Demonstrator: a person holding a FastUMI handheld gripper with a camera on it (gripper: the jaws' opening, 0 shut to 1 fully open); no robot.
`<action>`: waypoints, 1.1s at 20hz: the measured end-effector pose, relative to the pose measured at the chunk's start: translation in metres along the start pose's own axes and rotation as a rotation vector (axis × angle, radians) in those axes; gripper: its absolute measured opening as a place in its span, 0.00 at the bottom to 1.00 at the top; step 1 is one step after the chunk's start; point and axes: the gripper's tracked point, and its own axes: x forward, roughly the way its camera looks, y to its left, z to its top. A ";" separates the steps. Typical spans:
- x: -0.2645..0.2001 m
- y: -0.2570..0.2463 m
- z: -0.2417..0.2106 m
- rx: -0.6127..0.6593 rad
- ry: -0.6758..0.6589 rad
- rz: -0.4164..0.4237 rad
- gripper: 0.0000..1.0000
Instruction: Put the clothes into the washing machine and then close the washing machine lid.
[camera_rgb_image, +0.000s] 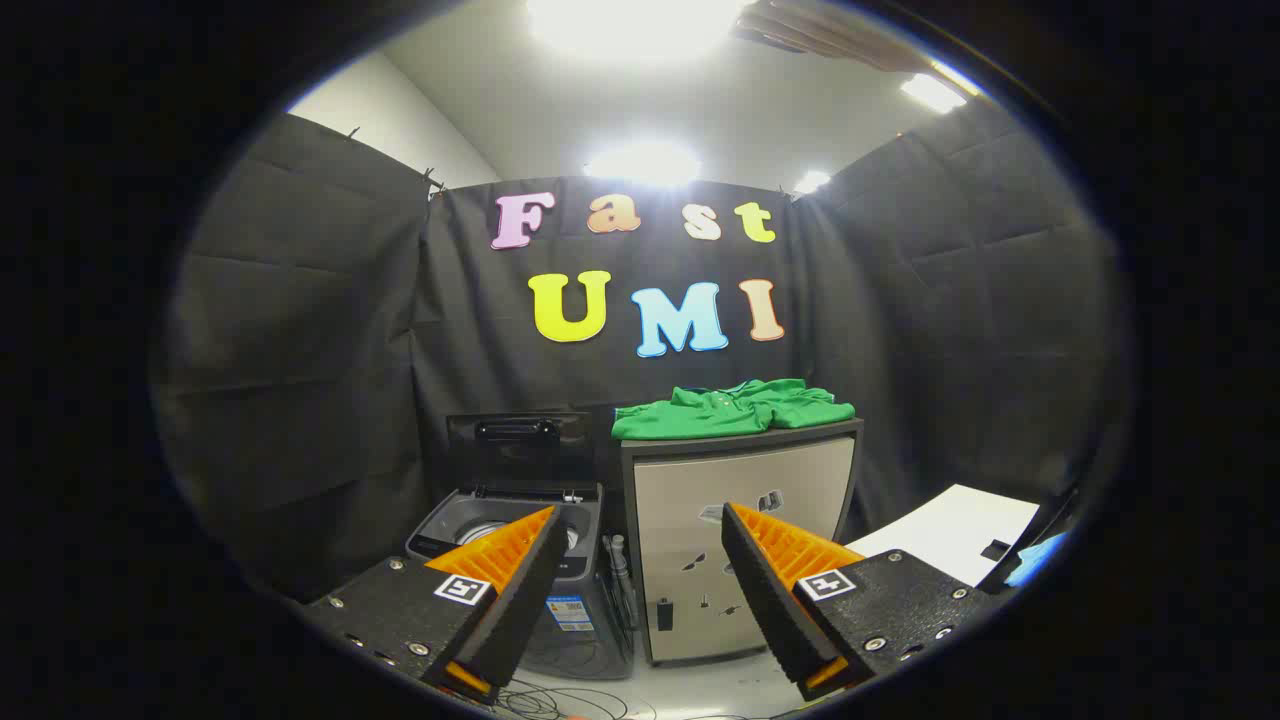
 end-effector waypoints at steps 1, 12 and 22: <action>0.000 0.001 0.001 -0.004 -0.005 0.000 0.96; 0.004 0.009 0.006 0.014 -0.020 0.016 0.96; 0.002 0.010 0.003 0.037 -0.021 0.006 0.96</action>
